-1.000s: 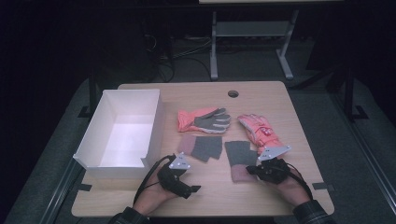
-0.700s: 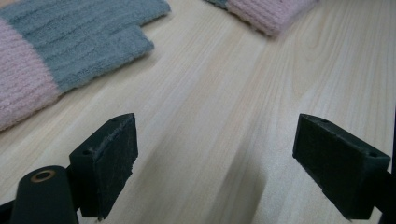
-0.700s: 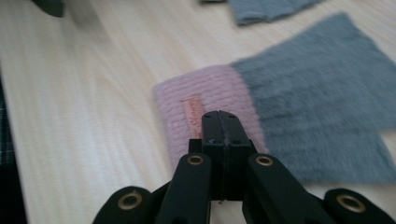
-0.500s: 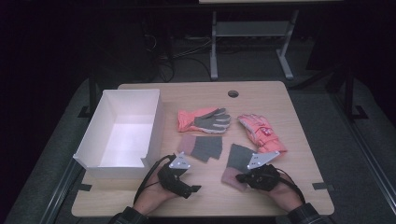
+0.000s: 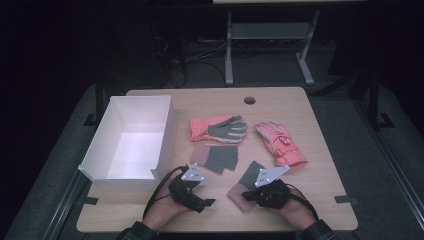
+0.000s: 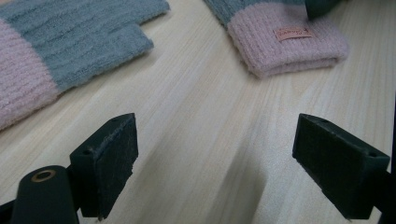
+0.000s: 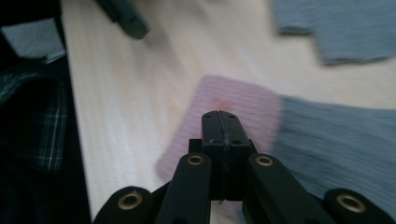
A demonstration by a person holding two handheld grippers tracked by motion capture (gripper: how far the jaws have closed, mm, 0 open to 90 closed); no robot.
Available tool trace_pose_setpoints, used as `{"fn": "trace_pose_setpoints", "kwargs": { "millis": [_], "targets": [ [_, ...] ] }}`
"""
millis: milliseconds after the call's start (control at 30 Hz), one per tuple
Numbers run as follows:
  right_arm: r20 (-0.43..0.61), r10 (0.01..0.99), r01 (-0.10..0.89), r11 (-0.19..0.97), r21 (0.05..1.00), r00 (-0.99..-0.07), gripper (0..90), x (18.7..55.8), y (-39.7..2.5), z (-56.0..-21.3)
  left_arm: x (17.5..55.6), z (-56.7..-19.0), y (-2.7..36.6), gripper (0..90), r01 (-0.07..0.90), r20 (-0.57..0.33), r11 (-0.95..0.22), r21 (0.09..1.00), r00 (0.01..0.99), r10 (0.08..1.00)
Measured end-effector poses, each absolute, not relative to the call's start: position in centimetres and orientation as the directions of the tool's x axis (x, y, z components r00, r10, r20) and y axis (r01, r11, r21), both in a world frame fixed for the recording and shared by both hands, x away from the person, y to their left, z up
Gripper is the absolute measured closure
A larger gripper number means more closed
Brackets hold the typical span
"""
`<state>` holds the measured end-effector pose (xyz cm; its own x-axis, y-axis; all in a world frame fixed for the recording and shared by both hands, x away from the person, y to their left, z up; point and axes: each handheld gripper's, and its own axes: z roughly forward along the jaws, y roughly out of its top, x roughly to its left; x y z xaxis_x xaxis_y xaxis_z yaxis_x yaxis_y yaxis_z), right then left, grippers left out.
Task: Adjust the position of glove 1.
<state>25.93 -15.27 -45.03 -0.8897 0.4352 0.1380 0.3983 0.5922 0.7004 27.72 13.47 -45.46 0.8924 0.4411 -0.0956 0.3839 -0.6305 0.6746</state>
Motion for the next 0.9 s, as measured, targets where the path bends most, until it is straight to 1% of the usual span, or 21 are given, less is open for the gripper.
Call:
{"fn": "trace_pose_setpoints", "kwargs": {
  "millis": [200,233,300,433,533,667,767,900],
  "targets": [
    [0.114,0.526,0.438,0.547,0.713,-0.843,90.0,27.7,-18.1,-44.6,27.7,-45.6,13.3,13.8,0.388,-0.103,-0.619,0.683,0.89,0.444],
    [0.111,0.535,0.441,0.542,0.715,-0.837,90.0,28.0,-18.4,-44.6,27.7,-45.5,13.4,13.8,0.371,-0.088,-0.639,0.673,0.899,0.429],
    [0.113,0.547,0.451,0.538,0.712,-0.83,90.0,28.5,-18.6,-44.7,27.7,-45.6,13.3,13.8,0.379,-0.095,-0.636,0.673,0.896,0.434],
    [0.118,0.526,0.444,0.552,0.706,-0.842,90.0,29.0,-18.0,-45.2,27.7,-45.6,13.3,13.8,0.388,-0.102,-0.621,0.681,0.89,0.444],
    [0.099,0.51,0.439,0.607,0.663,-0.855,90.0,29.2,-16.7,-46.2,27.7,-45.5,13.3,13.8,0.384,-0.099,-0.623,0.681,0.892,0.442],
    [0.131,0.511,0.457,0.59,0.666,-0.85,90.0,28.9,-15.9,-46.3,27.7,-45.6,13.3,13.8,0.388,-0.102,-0.621,0.681,0.89,0.444],
    [0.132,0.499,0.45,0.596,0.665,-0.857,90.0,28.3,-14.9,-46.2,27.7,-45.5,13.4,13.8,0.376,-0.091,-0.634,0.676,0.896,0.435],
    [0.132,0.479,0.436,0.606,0.665,-0.868,90.0,27.8,-13.5,-46.3,27.7,-45.5,13.5,13.8,0.388,-0.1,-0.626,0.677,0.891,0.444]
  ]
}}
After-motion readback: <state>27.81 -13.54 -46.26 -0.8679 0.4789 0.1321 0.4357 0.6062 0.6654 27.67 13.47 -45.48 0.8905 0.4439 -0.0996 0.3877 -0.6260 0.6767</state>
